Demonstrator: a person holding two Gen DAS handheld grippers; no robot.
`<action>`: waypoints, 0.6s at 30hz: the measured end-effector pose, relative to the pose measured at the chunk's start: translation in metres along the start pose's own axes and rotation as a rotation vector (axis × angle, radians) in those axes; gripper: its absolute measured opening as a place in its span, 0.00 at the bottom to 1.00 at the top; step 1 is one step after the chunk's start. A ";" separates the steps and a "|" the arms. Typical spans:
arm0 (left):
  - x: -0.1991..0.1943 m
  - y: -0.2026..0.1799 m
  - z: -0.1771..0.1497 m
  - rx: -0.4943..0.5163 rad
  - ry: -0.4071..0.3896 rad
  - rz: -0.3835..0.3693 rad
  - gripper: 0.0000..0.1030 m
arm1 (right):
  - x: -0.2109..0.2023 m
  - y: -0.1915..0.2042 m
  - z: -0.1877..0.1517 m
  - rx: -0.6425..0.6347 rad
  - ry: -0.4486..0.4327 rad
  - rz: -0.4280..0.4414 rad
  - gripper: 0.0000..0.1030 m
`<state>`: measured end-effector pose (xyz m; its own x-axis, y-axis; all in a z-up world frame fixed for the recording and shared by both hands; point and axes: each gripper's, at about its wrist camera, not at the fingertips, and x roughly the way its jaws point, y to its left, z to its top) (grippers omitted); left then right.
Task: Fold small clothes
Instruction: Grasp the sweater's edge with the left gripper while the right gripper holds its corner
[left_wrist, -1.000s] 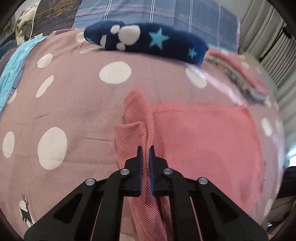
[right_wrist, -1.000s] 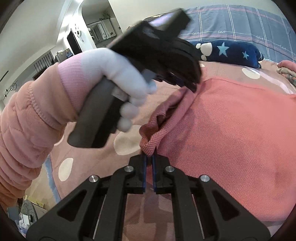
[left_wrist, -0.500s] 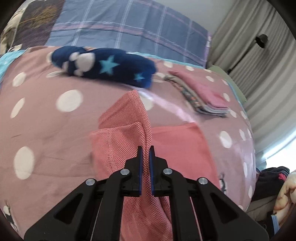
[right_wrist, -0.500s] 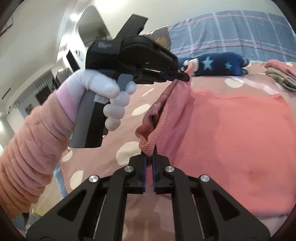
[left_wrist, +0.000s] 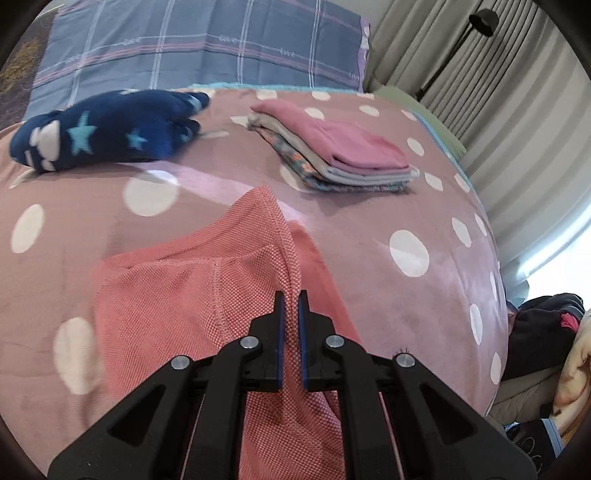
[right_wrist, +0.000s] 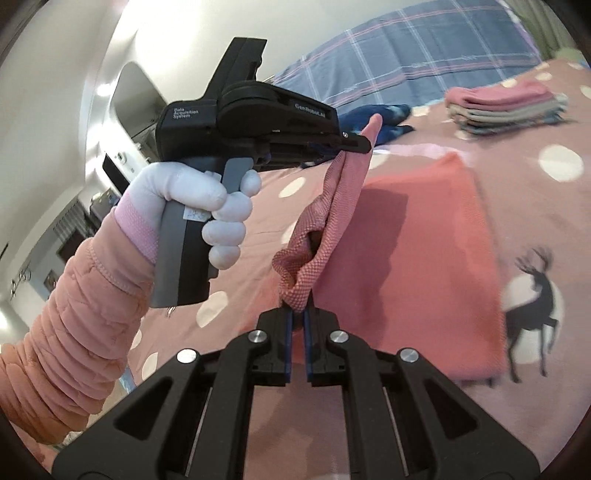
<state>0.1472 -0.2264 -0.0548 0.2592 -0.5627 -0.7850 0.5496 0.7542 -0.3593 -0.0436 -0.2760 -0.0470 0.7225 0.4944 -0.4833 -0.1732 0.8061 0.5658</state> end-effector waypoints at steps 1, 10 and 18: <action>0.006 -0.005 0.001 0.005 0.009 0.000 0.06 | -0.005 -0.010 0.000 0.020 -0.005 -0.007 0.05; 0.043 -0.038 0.002 0.077 0.066 0.046 0.06 | -0.025 -0.054 -0.010 0.124 -0.017 -0.026 0.05; 0.057 -0.054 -0.006 0.138 0.067 0.071 0.31 | -0.022 -0.083 -0.022 0.205 0.027 -0.039 0.05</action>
<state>0.1273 -0.2974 -0.0833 0.2497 -0.4825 -0.8396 0.6366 0.7351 -0.2331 -0.0602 -0.3469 -0.0979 0.7076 0.4750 -0.5231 -0.0039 0.7430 0.6693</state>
